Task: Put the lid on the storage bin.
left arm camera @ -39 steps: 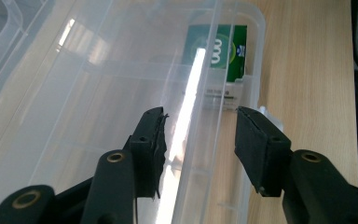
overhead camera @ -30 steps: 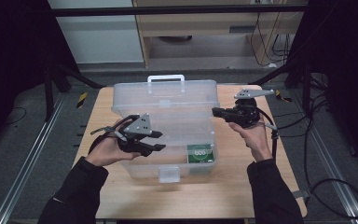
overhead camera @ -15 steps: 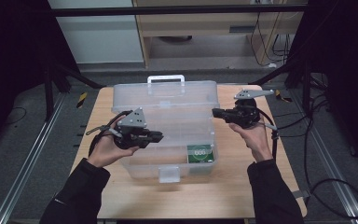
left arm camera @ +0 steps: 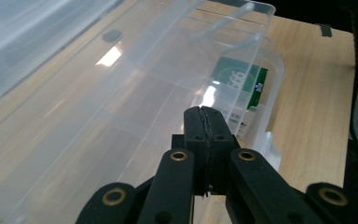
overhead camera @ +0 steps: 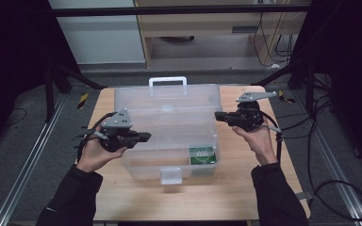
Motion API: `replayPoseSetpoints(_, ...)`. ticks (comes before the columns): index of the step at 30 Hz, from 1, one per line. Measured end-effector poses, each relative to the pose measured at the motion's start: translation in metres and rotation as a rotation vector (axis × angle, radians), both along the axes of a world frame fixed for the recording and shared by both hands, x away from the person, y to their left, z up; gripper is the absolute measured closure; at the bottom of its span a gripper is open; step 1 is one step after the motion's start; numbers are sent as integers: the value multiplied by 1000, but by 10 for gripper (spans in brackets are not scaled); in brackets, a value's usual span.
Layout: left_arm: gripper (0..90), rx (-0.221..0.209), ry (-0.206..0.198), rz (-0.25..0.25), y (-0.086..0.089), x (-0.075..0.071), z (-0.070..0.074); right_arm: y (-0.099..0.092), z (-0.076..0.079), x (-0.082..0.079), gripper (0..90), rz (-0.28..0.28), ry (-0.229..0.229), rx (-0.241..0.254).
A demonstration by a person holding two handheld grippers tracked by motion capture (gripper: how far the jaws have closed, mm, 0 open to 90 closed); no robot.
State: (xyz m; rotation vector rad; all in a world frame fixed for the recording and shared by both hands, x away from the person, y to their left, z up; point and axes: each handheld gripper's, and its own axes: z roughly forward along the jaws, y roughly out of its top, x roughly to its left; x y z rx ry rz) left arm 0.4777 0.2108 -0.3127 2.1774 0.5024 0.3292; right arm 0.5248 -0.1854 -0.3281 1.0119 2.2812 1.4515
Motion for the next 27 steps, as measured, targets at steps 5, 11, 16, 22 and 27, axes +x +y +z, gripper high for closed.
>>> replayPoseSetpoints(5,897,10,0,33,16,0,3,0,-2,-1,900,4,8,7)
replayPoseSetpoints(11,897,10,0,74,33,3,2,-2,-7,-2,900,6,13,6)
replayPoseSetpoints(16,897,9,3,91,46,4,2,-2,-7,-3,900,10,16,3)
replayPoseSetpoints(22,897,-9,9,104,55,6,0,-2,-8,-4,900,15,18,3)
replayPoseSetpoints(27,897,-20,14,115,60,9,-4,-2,-9,-6,900,19,19,-11)
